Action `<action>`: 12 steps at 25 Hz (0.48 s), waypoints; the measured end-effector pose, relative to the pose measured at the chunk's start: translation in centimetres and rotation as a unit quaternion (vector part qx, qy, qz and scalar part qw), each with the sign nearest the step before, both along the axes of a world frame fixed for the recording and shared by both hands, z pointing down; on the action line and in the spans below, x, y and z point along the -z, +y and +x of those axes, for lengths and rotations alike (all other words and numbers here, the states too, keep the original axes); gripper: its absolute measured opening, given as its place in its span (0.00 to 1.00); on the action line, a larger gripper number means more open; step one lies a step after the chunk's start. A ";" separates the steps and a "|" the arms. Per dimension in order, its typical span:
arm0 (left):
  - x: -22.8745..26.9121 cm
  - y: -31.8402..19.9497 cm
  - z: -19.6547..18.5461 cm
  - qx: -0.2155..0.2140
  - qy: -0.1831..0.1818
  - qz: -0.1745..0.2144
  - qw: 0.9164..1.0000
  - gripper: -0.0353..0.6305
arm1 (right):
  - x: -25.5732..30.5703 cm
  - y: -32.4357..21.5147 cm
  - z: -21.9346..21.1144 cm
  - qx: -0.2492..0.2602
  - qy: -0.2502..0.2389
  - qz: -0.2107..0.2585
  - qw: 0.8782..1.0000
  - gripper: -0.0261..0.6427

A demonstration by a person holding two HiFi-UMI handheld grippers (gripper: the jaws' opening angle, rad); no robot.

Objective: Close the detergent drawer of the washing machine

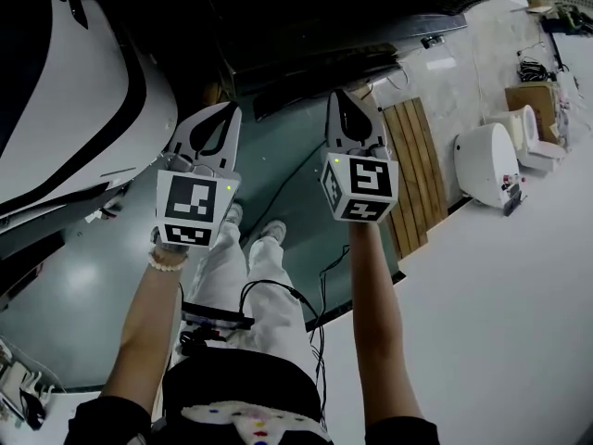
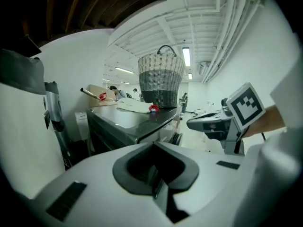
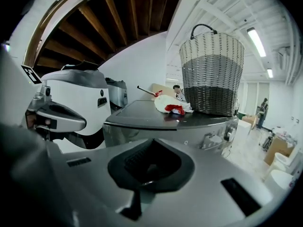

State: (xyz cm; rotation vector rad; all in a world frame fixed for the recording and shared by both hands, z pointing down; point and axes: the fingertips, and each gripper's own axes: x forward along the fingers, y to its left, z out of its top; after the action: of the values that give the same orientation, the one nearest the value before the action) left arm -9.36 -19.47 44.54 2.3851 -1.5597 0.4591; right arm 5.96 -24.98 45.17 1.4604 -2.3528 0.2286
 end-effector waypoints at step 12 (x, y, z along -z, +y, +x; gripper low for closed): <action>8.6 4.9 2.9 -0.060 0.012 0.039 0.997 0.07 | 7.6 7.4 1.6 -0.002 -0.034 0.024 0.999 0.05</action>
State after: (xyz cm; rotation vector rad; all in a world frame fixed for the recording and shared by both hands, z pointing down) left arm -6.51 -14.54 35.94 2.5429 -1.4550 0.3980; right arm 7.53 -17.56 37.55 1.5014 -2.4255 0.2265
